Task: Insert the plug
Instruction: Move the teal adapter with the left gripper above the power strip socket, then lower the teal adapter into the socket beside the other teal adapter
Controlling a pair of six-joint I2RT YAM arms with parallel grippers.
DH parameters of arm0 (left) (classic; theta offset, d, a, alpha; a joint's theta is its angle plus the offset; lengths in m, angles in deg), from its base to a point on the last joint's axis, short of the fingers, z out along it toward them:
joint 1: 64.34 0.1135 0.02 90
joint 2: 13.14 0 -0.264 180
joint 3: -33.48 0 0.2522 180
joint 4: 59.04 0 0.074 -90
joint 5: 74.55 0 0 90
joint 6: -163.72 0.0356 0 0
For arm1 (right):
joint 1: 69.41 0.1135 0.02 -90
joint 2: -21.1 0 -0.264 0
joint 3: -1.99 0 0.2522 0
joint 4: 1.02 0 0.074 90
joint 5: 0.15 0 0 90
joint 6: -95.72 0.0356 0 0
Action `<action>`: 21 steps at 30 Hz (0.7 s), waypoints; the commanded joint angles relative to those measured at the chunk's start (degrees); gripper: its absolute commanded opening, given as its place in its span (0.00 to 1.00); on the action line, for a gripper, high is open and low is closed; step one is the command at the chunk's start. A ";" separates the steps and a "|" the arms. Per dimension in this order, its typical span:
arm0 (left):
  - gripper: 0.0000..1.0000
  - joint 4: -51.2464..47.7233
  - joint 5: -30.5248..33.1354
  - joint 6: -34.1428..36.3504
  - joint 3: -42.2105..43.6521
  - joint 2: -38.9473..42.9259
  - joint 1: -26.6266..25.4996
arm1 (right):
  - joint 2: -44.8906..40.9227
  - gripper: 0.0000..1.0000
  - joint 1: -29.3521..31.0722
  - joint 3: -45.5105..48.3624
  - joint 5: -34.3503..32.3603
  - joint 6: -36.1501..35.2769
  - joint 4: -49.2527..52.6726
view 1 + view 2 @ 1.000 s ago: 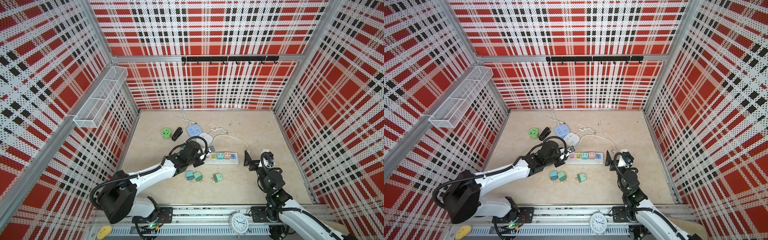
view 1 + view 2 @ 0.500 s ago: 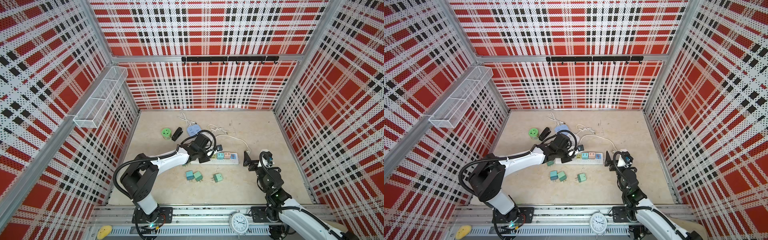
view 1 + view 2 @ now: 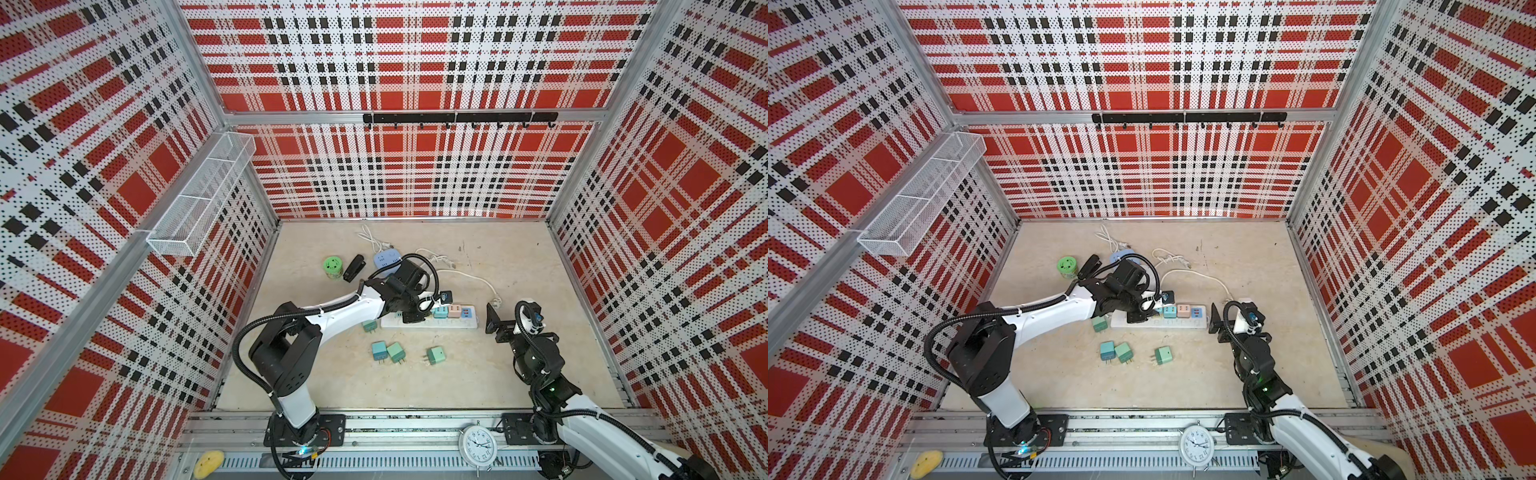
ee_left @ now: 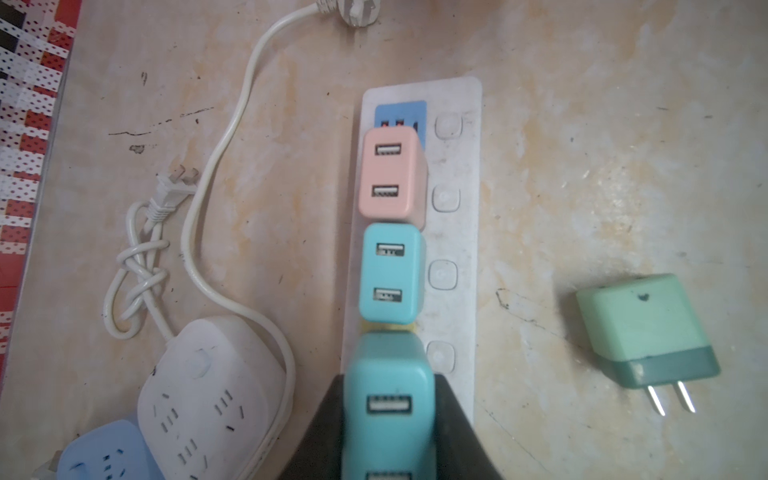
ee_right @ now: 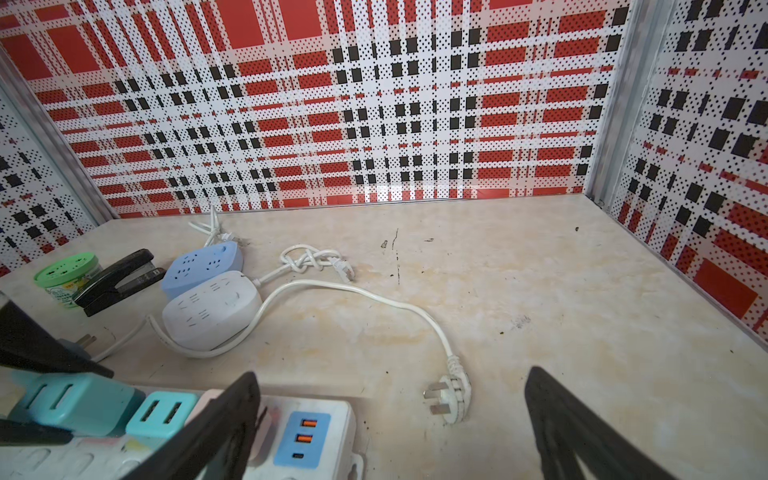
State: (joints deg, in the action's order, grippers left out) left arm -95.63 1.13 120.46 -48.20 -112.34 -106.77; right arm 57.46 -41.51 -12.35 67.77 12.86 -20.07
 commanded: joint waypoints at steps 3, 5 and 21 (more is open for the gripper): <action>0.00 -2.76 -3.72 3.09 -2.17 -1.77 0.33 | -0.06 1.00 -0.37 -0.45 -0.03 0.60 -2.91; 0.00 -2.83 -3.86 3.09 -2.26 -2.20 0.34 | -0.06 1.00 -0.33 -0.48 -0.05 0.60 -2.90; 0.00 -2.40 -2.97 2.49 -4.06 -5.12 1.04 | 0.01 1.00 -0.51 -0.46 0.12 0.77 -3.00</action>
State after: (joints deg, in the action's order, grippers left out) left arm -98.47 -1.21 121.99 -50.85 -116.45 -106.18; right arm 57.46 -41.79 -12.35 67.77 13.06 -20.07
